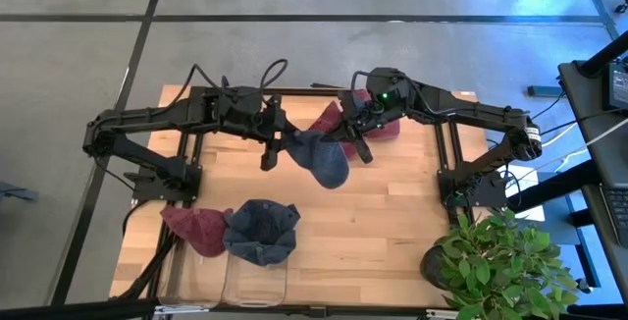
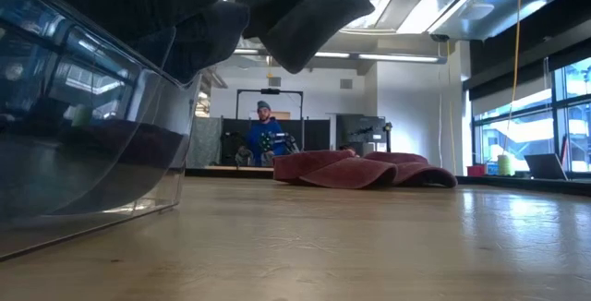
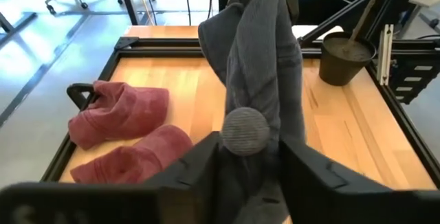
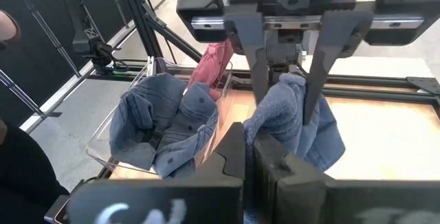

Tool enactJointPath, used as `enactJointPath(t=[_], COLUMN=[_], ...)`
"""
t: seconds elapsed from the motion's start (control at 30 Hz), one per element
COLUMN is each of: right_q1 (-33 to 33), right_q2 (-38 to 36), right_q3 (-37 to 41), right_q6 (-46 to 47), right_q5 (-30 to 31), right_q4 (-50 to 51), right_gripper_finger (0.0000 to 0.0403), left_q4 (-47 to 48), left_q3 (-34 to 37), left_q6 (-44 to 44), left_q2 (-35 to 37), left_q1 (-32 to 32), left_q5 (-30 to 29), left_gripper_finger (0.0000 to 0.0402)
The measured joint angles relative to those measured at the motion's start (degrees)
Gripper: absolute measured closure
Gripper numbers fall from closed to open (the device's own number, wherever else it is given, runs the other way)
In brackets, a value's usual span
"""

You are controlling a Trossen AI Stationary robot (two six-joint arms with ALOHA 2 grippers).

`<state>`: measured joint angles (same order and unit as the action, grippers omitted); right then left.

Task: Pick & Place hat
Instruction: Put the blue cap into the right transparent bin

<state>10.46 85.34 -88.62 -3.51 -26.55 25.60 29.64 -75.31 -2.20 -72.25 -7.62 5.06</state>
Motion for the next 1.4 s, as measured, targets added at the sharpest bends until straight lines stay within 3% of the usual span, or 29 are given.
enactJointPath(t=[0.23,0.5,0.67,0.87,1.1,1.27,1.4], right_q1=[0.0,-0.4,-0.7,-0.5,-0.5,-0.5,-0.5], right_q2=[0.0,0.0,-0.4,-4.3,-6.0,-5.4,-5.3], right_q3=[0.0,0.0,0.0,0.0,-0.1,-0.1,-0.1], right_q6=[0.0,-3.6,-3.8,-0.9,4.2,9.4,15.0], right_q5=[0.0,0.2,0.3,14.0,30.9,33.6,33.5], right_q4=[-0.1,-0.1,0.8,6.6,17.5,24.7,27.8], right_gripper_finger=[0.0397,0.0367,0.0308,0.0228,0.0198,0.0197,0.0196], left_q4=[-0.3,0.3,4.0,13.5,19.0,19.5,19.5], left_q3=[0.0,0.0,-2.3,-9.6,-18.1,-23.2,-24.9], left_q6=[-0.8,0.0,0.4,6.1,19.1,25.4,29.8], left_q2=[0.1,0.4,0.7,0.7,0.8,0.8,0.6], left_q1=[0.0,0.0,0.0,0.6,5.6,14.4,23.8], left_q5=[0.0,0.0,0.0,0.8,3.9,5.6,1.8], left_gripper_finger=[0.0387,0.0396,0.0397,0.0398,0.0399,0.0399,0.0399])
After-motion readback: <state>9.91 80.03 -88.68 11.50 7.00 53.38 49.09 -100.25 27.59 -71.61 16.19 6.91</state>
